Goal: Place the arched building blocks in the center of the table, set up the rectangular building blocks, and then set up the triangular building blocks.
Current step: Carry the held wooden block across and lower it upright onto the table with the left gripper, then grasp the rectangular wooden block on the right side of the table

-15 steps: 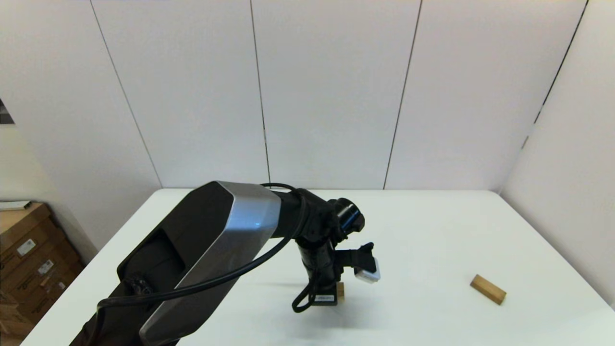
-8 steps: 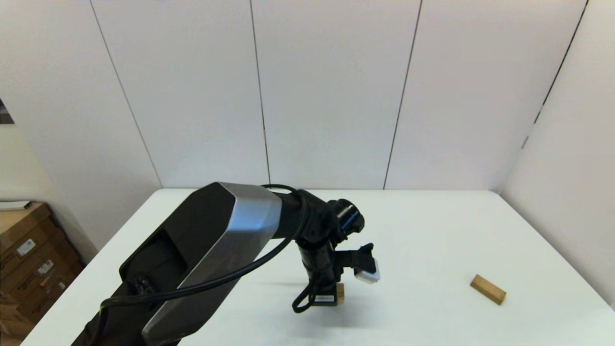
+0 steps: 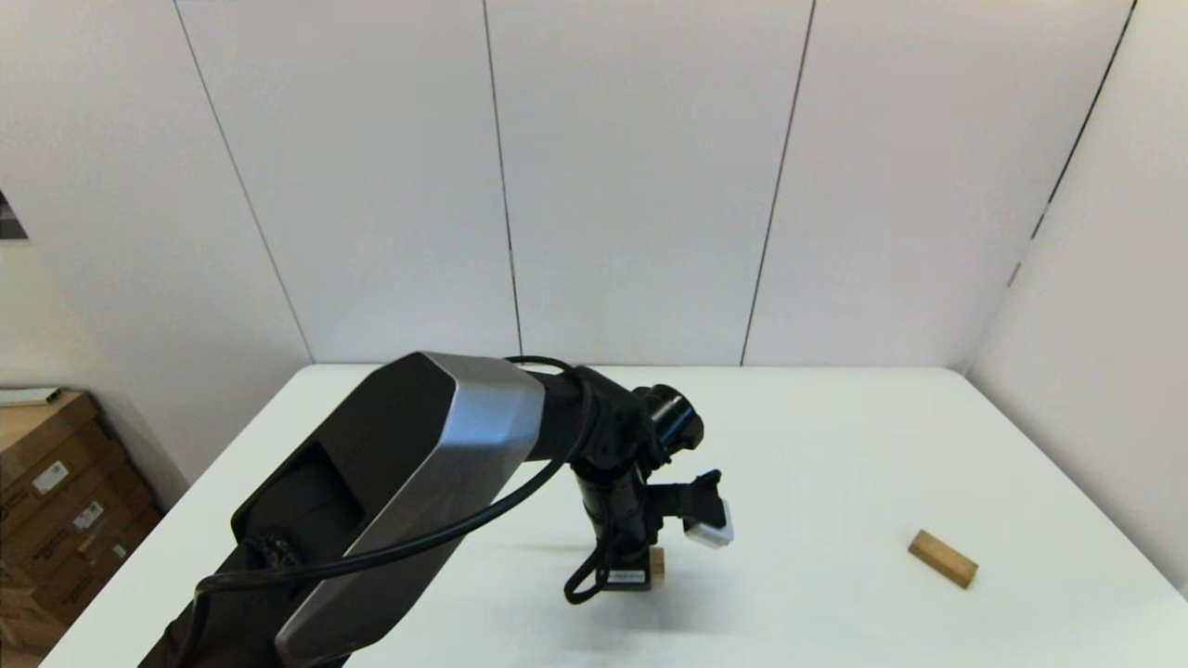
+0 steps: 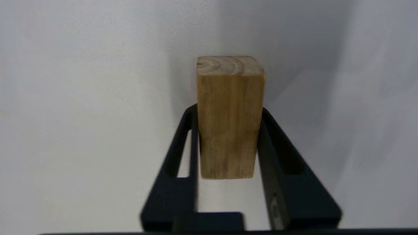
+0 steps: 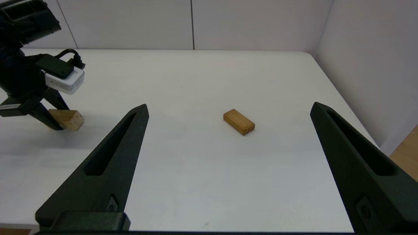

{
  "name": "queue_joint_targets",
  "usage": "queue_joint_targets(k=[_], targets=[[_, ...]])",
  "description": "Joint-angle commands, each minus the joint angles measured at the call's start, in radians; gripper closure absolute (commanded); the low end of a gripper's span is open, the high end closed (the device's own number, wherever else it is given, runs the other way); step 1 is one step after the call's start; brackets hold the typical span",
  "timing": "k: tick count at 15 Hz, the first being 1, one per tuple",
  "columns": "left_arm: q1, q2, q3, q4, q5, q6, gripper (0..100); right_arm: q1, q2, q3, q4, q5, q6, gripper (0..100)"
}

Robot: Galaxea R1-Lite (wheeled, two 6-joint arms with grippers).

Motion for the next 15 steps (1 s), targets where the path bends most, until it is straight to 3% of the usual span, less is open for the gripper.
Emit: queue_joint_targets(k=[1,6,11,15], targets=[[0.001,0.0,0.0,0.005,-0.002,0.005,0,0.0,0.0,0.0,0.0,0.0,0.0,0],[0.022,-0.032,0.0,0.002,0.0,0.005,0,0.0,0.0,0.0,0.0,0.0,0.0,0],[0.112,-0.2,0.0,0.022,-0.006,0.005,0,0.0,0.0,0.0,0.0,0.0,0.0,0],[0.174,-0.381,0.021,0.157,-0.008,-0.009,0,0.0,0.0,0.0,0.0,0.0,0.0,0]])
